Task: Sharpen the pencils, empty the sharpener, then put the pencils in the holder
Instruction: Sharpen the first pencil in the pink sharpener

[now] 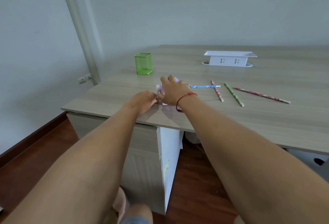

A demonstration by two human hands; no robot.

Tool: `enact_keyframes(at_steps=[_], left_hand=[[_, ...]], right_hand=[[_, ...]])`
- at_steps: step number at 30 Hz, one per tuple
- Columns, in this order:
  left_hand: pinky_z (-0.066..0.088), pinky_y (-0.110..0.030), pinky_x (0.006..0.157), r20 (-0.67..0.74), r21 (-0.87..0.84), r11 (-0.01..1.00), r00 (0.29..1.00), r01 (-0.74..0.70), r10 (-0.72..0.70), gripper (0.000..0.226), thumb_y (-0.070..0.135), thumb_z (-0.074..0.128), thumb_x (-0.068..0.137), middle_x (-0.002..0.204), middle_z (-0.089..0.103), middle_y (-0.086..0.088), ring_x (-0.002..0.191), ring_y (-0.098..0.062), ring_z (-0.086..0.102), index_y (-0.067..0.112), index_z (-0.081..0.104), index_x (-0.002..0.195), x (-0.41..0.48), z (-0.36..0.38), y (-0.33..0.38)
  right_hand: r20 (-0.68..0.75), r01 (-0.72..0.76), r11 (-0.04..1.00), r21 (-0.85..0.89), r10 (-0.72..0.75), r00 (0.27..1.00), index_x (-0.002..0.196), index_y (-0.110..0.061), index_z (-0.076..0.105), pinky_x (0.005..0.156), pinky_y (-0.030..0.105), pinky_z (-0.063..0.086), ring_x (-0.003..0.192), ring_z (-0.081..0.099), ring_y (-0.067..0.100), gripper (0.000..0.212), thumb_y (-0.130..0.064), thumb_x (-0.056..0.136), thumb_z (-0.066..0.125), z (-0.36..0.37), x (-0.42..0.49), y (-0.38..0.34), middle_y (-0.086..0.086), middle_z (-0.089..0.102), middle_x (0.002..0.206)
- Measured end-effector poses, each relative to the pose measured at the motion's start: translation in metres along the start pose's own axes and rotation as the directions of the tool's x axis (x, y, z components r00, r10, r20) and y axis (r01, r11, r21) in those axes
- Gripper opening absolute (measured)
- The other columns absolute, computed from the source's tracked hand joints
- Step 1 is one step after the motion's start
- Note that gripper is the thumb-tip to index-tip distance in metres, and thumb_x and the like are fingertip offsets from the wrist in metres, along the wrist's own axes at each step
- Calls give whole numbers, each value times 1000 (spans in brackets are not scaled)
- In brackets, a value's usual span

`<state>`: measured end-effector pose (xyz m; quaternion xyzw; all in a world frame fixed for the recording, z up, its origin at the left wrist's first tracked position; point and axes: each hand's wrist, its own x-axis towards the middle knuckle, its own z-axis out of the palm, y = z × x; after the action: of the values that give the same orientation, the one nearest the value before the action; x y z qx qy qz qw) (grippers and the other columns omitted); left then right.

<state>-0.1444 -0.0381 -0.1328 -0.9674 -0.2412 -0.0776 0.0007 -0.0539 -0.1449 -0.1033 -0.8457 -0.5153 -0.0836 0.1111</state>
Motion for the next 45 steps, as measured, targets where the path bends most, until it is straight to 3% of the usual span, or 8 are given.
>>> enact_keyframes(at_steps=[5,9,18,24,28,31,38,45], left_hand=[[46,-38,73,20,121,991,999,-49,47,27,21,46,96,103,66,-23,93,-37,63,3,64,102,32,-22,-14],[37,-36,58,-51,244,961,988,-130,147,18,10,47,92,87,64,-22,80,-37,63,1,62,87,43,-36,-17],[33,-37,59,-245,350,924,937,-154,249,29,20,38,102,95,64,-23,87,-40,62,3,61,100,34,-51,-17],[38,-41,57,-311,163,982,939,-99,146,17,8,42,97,85,60,-23,74,-42,58,2,57,91,8,-49,-7],[33,-34,57,-248,59,998,969,6,9,30,23,38,99,78,53,-18,71,-37,54,5,53,82,14,-57,-6],[32,-33,57,-246,50,998,969,32,-18,30,23,40,98,75,50,-16,69,-35,52,3,54,81,17,-55,-3],[31,-33,54,-266,37,998,963,48,-37,20,11,42,94,79,56,-21,70,-38,56,2,57,85,19,-51,-2],[28,-31,55,-321,-2,1000,947,15,-15,28,21,37,99,72,52,-16,70,-37,50,6,54,83,-9,-44,10]], right_hand=[[-26,-6,1000,-17,5,1000,128,-13,43,95,47,41,114,53,37,41,-34,93,44,2,3,2,10,45,131],[78,-57,998,-9,57,995,131,-15,39,98,48,42,124,48,35,40,-35,96,39,-5,8,4,8,40,136],[165,-59,990,-127,80,983,140,-16,31,105,55,38,134,41,34,48,-33,97,44,-10,16,-5,7,34,142],[182,-43,994,-105,62,981,141,-16,31,105,54,38,135,39,36,50,-37,98,43,-8,19,-3,8,32,145],[47,41,999,7,-41,998,140,-15,35,98,48,45,121,50,40,56,-37,92,55,-5,11,9,11,38,140],[-37,108,994,-34,-109,993,130,-8,46,93,45,48,111,56,40,44,-31,94,54,3,10,16,12,47,130],[-80,23,999,-26,-25,996,126,-4,48,93,44,46,109,58,35,40,-32,97,45,13,15,7,9,52,129],[-87,-6,1000,2,6,996,125,-5,50,93,44,46,112,58,36,37,-29,97,48,15,20,5,11,54,128]])
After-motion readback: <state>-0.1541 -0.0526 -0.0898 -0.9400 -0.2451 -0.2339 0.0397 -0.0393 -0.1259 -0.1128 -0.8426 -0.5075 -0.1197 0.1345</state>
